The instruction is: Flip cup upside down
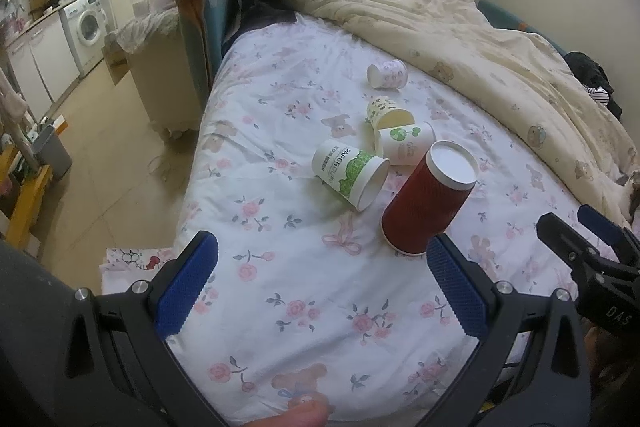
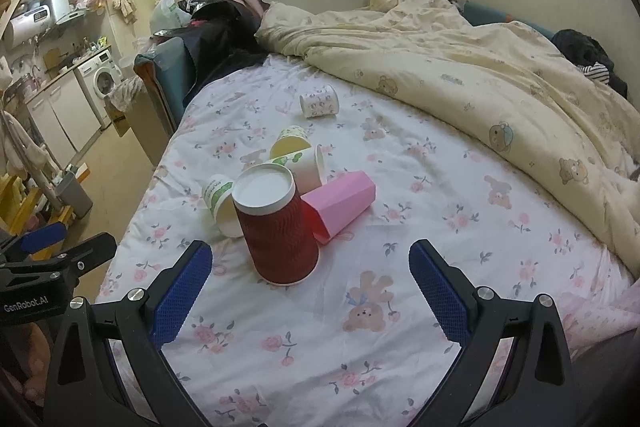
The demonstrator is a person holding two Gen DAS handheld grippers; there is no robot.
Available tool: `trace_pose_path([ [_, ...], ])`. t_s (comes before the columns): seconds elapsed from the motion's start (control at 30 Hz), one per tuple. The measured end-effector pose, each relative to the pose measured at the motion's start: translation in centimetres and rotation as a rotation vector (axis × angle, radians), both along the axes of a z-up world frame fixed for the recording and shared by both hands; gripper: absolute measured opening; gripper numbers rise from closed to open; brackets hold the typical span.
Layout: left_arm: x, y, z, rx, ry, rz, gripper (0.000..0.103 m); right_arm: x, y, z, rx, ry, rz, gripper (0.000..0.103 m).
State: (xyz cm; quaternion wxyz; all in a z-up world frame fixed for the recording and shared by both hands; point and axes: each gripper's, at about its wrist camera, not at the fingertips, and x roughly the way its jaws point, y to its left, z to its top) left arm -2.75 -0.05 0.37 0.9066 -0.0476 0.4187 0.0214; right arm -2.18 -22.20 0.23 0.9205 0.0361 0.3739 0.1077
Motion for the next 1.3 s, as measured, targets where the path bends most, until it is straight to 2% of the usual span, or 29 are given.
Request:
trace_pose_path([
  [1.3, 0.2, -0.36, -0.24, 0.002, 0.018, 0.0, 0.103, -0.16, -0.13, -0.39, 0.019, 0.023, -0.019, 0.101],
])
